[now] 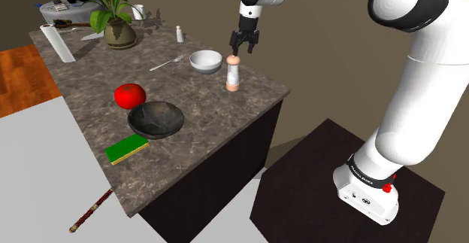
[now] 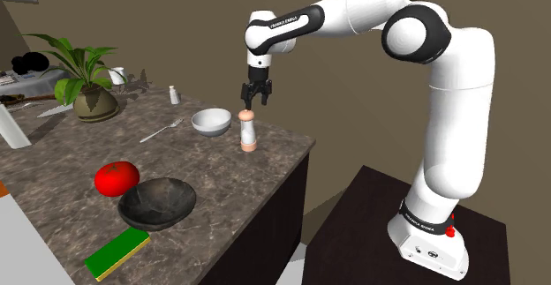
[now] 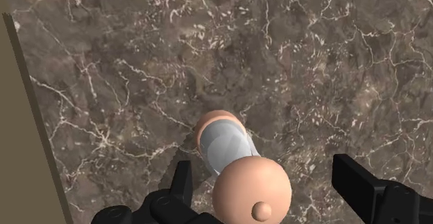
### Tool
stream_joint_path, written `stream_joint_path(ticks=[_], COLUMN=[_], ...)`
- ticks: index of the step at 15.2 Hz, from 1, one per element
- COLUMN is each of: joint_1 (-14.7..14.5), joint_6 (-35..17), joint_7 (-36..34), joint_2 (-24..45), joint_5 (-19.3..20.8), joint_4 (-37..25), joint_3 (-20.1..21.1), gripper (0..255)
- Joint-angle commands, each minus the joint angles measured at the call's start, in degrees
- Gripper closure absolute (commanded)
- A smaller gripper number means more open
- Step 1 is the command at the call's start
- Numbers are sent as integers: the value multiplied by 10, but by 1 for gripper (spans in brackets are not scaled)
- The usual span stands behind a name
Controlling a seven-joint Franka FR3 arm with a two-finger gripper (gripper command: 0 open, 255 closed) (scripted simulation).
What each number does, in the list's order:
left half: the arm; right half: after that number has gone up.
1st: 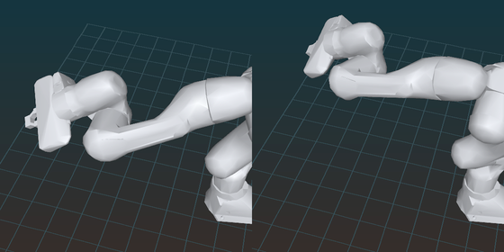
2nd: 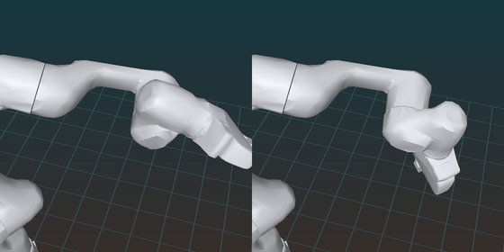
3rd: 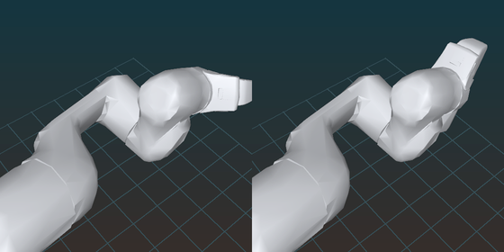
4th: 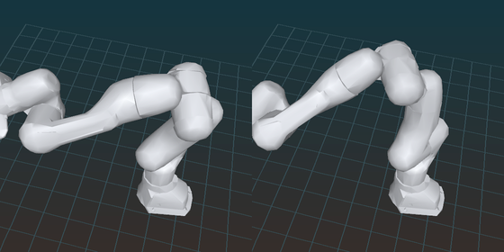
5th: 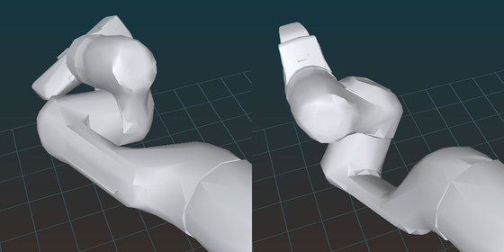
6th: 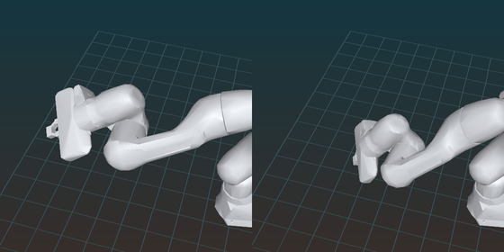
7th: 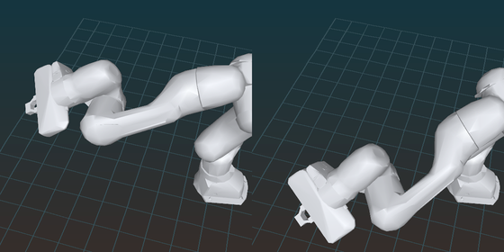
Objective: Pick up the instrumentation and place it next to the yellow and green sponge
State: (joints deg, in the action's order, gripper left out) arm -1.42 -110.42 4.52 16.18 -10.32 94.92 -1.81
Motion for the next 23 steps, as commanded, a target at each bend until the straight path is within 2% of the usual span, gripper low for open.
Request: stream_joint_path(ticks=[1, 2, 10, 17, 18, 23], joint_1=[1, 2, -3, -3, -3, -3], joint_6=[12, 18, -34, -34, -34, -34], joint_7=[-2, -3, 0, 0, 0, 0], joint_2=[55, 76, 89, 89, 89, 89], joint_5=[-4, -6, -9, -9, -9, -9], joint_4=[-68, -94, -56, -56, -56, -56], joint_3=[2, 2, 5, 5, 5, 5], gripper=[0, 0, 0, 0, 255, 255])
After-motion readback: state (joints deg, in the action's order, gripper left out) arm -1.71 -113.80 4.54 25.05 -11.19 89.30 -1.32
